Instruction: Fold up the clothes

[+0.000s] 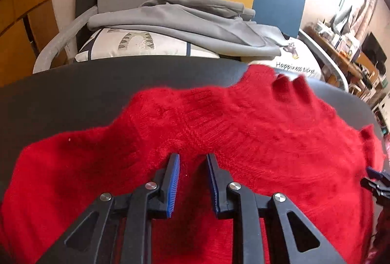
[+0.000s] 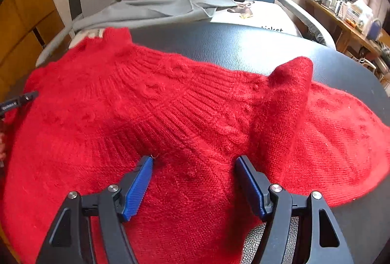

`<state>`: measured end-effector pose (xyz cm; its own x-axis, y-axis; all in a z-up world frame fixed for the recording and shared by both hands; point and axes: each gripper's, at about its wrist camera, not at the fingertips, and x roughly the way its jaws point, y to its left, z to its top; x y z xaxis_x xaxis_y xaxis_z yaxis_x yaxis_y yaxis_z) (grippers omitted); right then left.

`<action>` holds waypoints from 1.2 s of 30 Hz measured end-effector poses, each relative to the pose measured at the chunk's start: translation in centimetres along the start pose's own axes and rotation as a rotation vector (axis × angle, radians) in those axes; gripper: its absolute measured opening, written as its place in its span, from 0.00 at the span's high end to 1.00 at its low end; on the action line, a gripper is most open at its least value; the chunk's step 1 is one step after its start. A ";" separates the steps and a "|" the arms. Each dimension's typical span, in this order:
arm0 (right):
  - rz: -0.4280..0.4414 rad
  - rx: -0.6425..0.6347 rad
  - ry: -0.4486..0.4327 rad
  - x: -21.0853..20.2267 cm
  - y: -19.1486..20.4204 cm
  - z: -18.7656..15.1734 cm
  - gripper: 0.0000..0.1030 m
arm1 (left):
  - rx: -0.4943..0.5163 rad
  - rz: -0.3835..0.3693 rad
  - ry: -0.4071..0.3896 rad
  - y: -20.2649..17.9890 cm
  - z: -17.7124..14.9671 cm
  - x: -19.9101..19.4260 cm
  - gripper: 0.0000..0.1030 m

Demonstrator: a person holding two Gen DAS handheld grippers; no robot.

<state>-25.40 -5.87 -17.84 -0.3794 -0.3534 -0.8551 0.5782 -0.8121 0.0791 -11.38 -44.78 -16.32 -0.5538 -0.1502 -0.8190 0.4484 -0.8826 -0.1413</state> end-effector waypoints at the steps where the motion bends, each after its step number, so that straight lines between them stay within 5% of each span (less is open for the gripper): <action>1: 0.035 0.004 -0.017 -0.6 -0.3 -0.1 0.33 | 0.011 0.008 -0.027 -0.6 -0.1 -0.8 0.78; 3: 0.092 0.078 -0.109 -3.2 -2.4 -0.5 0.33 | 0.044 0.029 -0.098 -2.3 -0.2 -2.3 0.78; 7: 0.179 0.484 -0.286 -8.0 -14.0 -3.9 0.30 | 0.159 -0.030 -0.184 -7.2 -1.2 -4.5 0.77; 12: 0.044 0.917 -0.372 -10.4 -29.0 -10.3 0.36 | 0.257 -0.114 -0.139 -12.2 -2.5 -3.0 0.76; 16: 0.017 1.079 -0.399 -9.7 -34.9 -12.2 0.49 | 0.291 -0.132 -0.066 -14.5 -3.6 -0.9 0.76; 29: -0.043 1.092 -0.392 -6.5 -38.5 -8.9 0.51 | 0.154 -0.240 -0.006 -12.8 -4.6 1.3 0.72; 32: -0.046 1.080 -0.359 -5.6 -38.5 -8.2 0.88 | 0.145 -0.252 -0.005 -12.7 -4.7 1.4 0.72; 36: 0.000 0.999 -0.376 -5.9 -36.8 -6.5 0.91 | 0.125 -0.269 0.008 -12.4 -4.4 1.6 0.72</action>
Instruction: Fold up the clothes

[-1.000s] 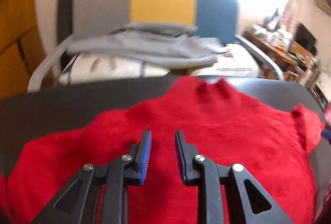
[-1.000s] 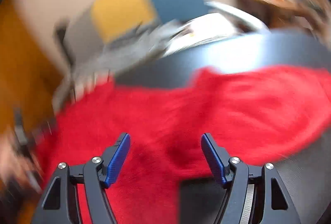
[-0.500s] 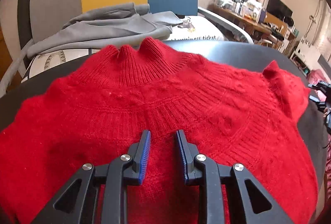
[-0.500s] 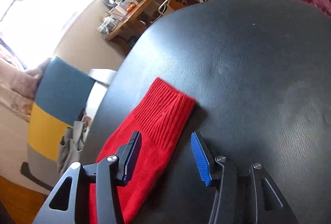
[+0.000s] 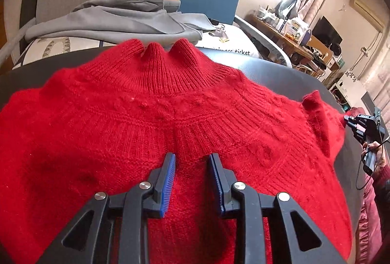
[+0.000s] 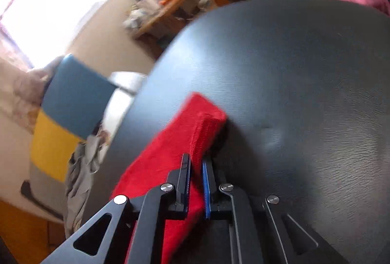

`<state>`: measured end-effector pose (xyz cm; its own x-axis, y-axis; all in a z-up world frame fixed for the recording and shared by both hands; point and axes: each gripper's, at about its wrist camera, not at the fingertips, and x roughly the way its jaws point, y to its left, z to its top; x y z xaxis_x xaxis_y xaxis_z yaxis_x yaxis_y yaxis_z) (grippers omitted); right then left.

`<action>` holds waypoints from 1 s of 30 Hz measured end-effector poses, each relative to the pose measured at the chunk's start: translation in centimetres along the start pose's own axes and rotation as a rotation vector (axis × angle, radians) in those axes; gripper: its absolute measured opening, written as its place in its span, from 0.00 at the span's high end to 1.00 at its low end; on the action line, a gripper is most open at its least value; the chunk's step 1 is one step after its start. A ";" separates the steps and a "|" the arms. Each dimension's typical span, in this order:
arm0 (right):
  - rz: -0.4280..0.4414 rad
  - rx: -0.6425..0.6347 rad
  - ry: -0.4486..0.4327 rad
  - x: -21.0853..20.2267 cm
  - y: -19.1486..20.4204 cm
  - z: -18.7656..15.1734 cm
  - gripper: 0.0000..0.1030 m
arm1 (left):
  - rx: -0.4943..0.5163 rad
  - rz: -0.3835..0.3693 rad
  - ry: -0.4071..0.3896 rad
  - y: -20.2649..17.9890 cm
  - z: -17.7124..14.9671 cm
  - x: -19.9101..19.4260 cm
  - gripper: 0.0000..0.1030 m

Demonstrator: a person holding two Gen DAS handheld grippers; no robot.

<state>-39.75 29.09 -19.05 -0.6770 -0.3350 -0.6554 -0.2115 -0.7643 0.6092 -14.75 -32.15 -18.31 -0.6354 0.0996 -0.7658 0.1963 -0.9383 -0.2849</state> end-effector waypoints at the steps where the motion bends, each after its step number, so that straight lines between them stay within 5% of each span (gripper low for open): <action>1: 0.021 -0.031 0.000 -0.3 1.0 -0.2 0.91 | -0.003 0.010 0.009 -0.2 0.2 0.0 0.72; 5: 0.131 -0.237 0.043 -1.5 7.1 -3.4 0.91 | -0.058 -0.054 0.057 -1.6 1.5 -0.4 0.71; 10: 0.223 -0.407 0.124 -2.0 12.1 -9.4 0.91 | -0.125 -0.402 0.148 -7.0 3.5 0.6 0.65; 15: 0.256 -0.502 0.228 -0.9 13.7 -15.5 0.91 | -0.121 -0.573 0.273 -13.9 5.1 4.1 0.47; 21: 0.264 -0.614 0.318 0.4 14.5 -19.7 0.91 | 0.026 -0.547 0.332 -19.7 5.9 6.7 0.16; 30: 0.242 -0.729 0.304 -0.9 14.5 -21.2 0.91 | 0.329 -0.325 0.282 -23.7 6.4 7.2 0.15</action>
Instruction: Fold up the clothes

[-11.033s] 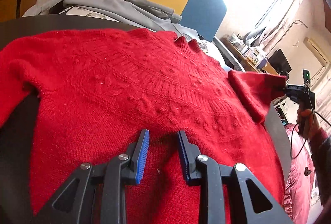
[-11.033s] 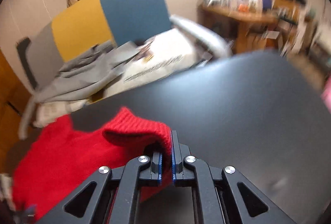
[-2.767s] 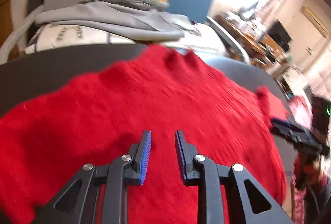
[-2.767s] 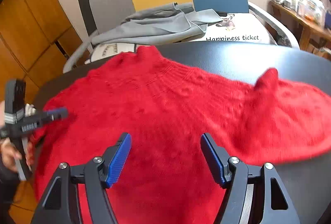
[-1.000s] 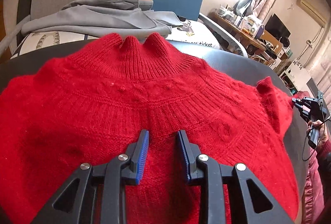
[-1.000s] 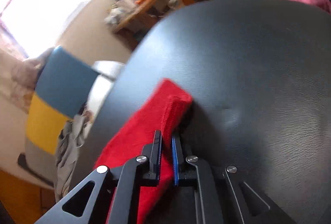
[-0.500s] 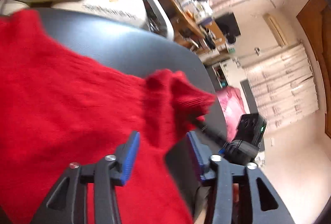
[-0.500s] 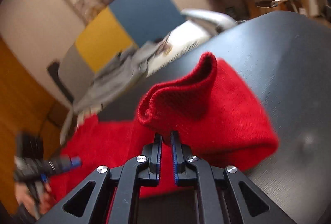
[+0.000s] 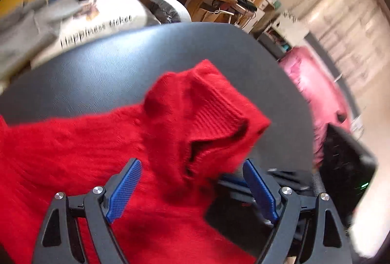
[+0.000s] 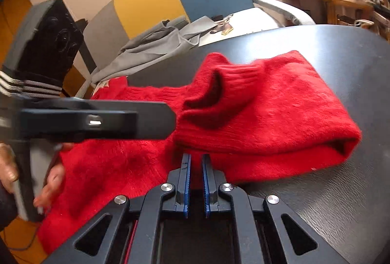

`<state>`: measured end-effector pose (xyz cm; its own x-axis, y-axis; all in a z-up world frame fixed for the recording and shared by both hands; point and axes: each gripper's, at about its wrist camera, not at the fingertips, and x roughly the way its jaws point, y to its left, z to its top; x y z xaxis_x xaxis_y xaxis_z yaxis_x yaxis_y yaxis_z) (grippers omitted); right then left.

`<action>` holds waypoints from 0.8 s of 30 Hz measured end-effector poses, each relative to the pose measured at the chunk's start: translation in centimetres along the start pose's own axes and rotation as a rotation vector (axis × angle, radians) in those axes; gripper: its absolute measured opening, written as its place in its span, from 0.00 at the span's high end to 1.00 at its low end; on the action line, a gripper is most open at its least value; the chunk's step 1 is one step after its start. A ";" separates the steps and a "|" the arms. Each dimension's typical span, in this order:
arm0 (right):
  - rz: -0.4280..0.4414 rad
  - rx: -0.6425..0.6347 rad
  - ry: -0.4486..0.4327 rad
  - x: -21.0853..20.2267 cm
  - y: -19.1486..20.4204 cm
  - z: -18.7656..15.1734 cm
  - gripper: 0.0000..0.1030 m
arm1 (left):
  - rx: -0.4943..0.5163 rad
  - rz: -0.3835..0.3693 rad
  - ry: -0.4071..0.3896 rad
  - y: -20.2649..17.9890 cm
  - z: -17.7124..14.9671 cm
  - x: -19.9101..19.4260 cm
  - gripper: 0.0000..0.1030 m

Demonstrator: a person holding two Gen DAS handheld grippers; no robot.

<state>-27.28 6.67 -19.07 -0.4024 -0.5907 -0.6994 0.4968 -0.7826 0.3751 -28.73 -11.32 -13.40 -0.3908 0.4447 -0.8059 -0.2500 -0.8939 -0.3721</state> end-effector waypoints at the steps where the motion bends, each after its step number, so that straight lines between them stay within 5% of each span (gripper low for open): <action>1: -0.003 0.004 -0.003 -0.4 -0.2 -0.2 0.91 | 0.037 0.037 -0.017 -0.3 0.2 -0.1 0.15; 4: -0.009 0.020 -0.005 -1.2 -0.6 -0.8 0.90 | 0.153 0.131 -0.066 -1.4 0.7 -0.6 0.15; 8: -0.017 0.035 -0.016 -2.5 -0.6 -1.7 0.90 | 0.325 0.133 -0.049 -3.5 1.3 0.0 0.15; 13: -0.016 0.085 -0.028 -3.0 -1.2 -2.5 0.85 | 0.459 0.169 0.048 -5.6 0.9 2.8 0.15; 15: -0.008 0.116 -0.029 -3.0 -1.7 -2.8 0.77 | 0.415 0.174 0.061 -5.6 1.0 3.7 0.19; 17: 0.003 0.139 -0.032 -2.8 -2.0 -3.1 0.75 | 0.322 0.152 0.069 -4.5 1.2 4.2 0.36; 22: 0.013 0.161 -0.051 -2.9 -2.4 -3.5 0.75 | 0.181 0.140 0.082 -2.4 1.2 4.9 0.44; 24: 0.016 0.166 -0.052 -2.9 -2.4 -3.6 0.74 | 0.198 0.182 0.074 -2.8 1.0 4.8 0.51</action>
<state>-24.55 10.93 -20.15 -0.4372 -0.6092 -0.6616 0.3714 -0.7923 0.4841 -30.75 -6.59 -15.79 -0.3810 0.2664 -0.8854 -0.3530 -0.9270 -0.1271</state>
